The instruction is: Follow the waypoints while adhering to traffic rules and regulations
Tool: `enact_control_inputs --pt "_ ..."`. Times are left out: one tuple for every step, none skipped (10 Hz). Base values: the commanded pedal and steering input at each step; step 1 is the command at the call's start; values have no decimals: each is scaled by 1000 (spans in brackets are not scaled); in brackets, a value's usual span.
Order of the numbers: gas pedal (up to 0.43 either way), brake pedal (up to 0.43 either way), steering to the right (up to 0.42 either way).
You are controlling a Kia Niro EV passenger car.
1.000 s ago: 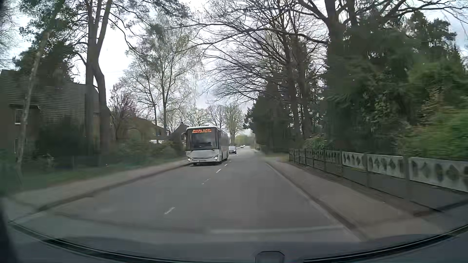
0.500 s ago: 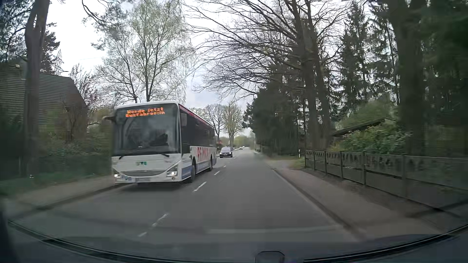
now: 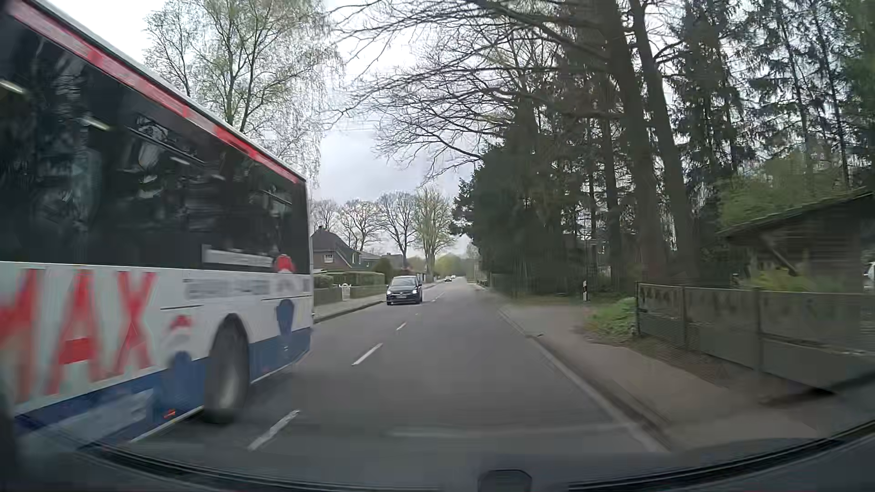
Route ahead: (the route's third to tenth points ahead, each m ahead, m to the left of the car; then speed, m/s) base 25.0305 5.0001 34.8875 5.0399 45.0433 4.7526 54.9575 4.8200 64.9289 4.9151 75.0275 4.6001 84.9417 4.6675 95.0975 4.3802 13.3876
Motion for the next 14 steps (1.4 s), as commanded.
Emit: enact_control_inputs --pt "177 0 0" --pt "177 0 0" --pt "177 0 0" --pt "177 0 -2" --pt "177 0 -5" --pt "177 0 -5" --pt "177 0 -5" --pt "177 0 -5" --pt "177 0 -5" --pt "177 0 -4" --pt "177 0 -4" --pt "177 0 -3" --pt "177 0 -3" --pt "177 0 -3"
